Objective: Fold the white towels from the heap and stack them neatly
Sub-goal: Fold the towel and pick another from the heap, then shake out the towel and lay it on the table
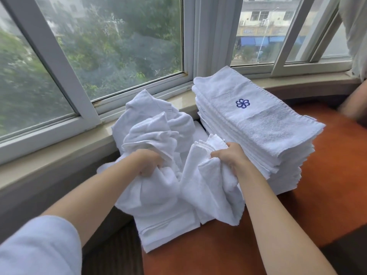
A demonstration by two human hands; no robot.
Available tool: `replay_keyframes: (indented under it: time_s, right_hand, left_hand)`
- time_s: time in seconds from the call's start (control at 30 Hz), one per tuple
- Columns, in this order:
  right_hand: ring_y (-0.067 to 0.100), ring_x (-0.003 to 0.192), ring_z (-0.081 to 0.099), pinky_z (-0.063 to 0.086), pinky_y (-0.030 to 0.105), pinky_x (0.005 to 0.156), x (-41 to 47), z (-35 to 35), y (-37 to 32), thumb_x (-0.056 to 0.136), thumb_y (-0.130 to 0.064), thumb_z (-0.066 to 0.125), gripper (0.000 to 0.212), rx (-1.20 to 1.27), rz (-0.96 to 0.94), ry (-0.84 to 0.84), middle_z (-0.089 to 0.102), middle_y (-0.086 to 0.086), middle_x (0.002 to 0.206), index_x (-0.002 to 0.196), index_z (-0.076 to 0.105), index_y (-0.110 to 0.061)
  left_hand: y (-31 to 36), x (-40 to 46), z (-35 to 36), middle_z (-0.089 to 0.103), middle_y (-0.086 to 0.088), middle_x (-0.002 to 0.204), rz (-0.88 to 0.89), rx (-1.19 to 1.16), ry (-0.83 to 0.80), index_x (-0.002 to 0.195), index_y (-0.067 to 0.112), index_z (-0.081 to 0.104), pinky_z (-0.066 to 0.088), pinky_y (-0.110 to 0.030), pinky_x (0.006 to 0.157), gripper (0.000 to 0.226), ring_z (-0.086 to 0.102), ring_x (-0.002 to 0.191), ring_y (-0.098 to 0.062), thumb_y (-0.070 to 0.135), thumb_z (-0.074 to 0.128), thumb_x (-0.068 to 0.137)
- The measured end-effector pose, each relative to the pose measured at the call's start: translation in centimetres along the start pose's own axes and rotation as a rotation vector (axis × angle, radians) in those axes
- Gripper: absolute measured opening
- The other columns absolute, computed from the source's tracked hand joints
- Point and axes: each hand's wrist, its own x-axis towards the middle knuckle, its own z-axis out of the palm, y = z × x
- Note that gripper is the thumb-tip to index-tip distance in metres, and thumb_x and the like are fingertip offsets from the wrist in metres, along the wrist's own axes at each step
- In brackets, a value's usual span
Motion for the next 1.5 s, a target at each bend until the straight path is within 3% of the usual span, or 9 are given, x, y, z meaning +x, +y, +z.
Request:
replay_keyframes:
  time_s: [0.17,0.4,0.57,0.7,0.8,1.13,1.3,1.4,1.5]
  right_hand:
    - [0.016,0.066,0.058,0.045,0.026,0.064,0.6,-0.4,0.0,0.069,-0.005,0.073,0.017,0.029,-0.002,0.023,0.062,0.0,0.071,0.074,0.06,-0.015]
    - [0.017,0.065,0.059,0.045,0.025,0.061,1.2,-0.5,0.4,0.067,-0.005,0.073,0.018,0.072,0.01,0.038,0.062,0.0,0.07,0.074,0.059,-0.014]
    - [0.015,0.063,0.058,0.043,0.025,0.056,2.5,-0.7,1.3,0.065,-0.009,0.073,0.02,0.154,0.032,0.15,0.063,-0.002,0.071,0.078,0.059,-0.015]
    - [0.019,0.071,0.064,0.051,0.032,0.065,3.6,0.6,2.3,0.063,-0.012,0.074,0.023,0.108,0.045,0.166,0.066,-0.002,0.076,0.08,0.059,-0.017]
    - [0.02,0.075,0.065,0.052,0.035,0.07,4.4,1.4,3.0,0.063,-0.016,0.072,0.024,0.064,0.081,0.17,0.067,-0.003,0.079,0.082,0.058,-0.019]
    - [0.02,0.078,0.062,0.048,0.032,0.069,5.2,4.2,1.9,0.064,-0.02,0.071,0.025,0.001,0.094,0.18,0.064,-0.005,0.082,0.085,0.058,-0.02]
    - [0.02,0.074,0.062,0.048,0.031,0.066,4.4,2.5,0.1,0.065,-0.014,0.074,0.023,0.045,0.053,0.206,0.065,-0.002,0.079,0.083,0.06,-0.017]
    - [0.014,0.064,0.057,0.043,0.026,0.06,3.5,0.5,-1.3,0.064,-0.012,0.074,0.02,0.119,-0.004,0.31,0.062,-0.006,0.071,0.076,0.059,-0.018]
    - [0.016,0.068,0.061,0.046,0.027,0.065,2.4,0.1,-2.4,0.064,-0.014,0.072,0.023,0.199,-0.066,0.47,0.064,-0.009,0.074,0.086,0.063,-0.015]
  left_hand:
    - [-0.4,-1.4,-2.4,0.048,-0.001,0.134,-0.021,-0.416,-0.08,0.126,0.021,0.054,0.046,-0.014,0.067,0.052,0.049,0.109,-0.019,-0.002,0.06,0.079]
    - [-2.0,1.8,-7.8,0.061,-0.002,0.123,-0.18,-0.508,0.685,0.112,0.022,0.064,0.044,-0.032,0.083,0.029,0.053,0.113,-0.026,0.01,0.052,0.088]
    - [-2.3,7.5,-8.8,0.042,-0.001,0.143,-0.113,-0.147,0.493,0.139,0.031,0.045,0.035,-0.044,0.105,0.064,0.032,0.134,-0.025,0.028,0.067,0.08]
    - [-1.8,11.1,-9.6,-0.008,-0.002,0.162,-0.098,0.043,0.25,0.152,0.042,0.004,0.011,-0.073,0.105,0.119,-0.002,0.148,-0.033,0.027,0.084,0.066]
    - [-1.4,13.0,-9.1,-0.009,0.0,0.162,-0.135,0.193,0.127,0.149,0.048,-0.009,0.015,-0.076,0.103,0.116,-0.002,0.148,-0.034,0.038,0.079,0.074]
    - [-4.2,10.9,-4.6,0.028,-0.003,0.148,-0.35,0.155,0.113,0.141,0.021,0.043,0.029,-0.068,0.1,0.056,0.032,0.134,-0.027,0.043,0.048,0.09]
    - [-4.9,10.6,-2.5,0.023,-0.004,0.153,-0.189,0.026,0.233,0.137,0.041,0.046,0.019,-0.061,0.108,0.046,0.018,0.142,-0.029,0.045,0.044,0.091]
    - [-3.3,10.6,-3.1,0.039,0.005,0.143,-0.097,-0.203,0.33,0.133,0.04,0.052,-0.002,-0.063,0.113,0.046,0.006,0.147,-0.025,0.026,0.046,0.089]
    - [-2.1,9.1,-5.1,0.061,0.004,0.121,-0.105,-0.625,0.613,0.114,0.027,0.066,0.024,-0.046,0.112,0.034,0.045,0.128,-0.023,0.014,0.046,0.089]
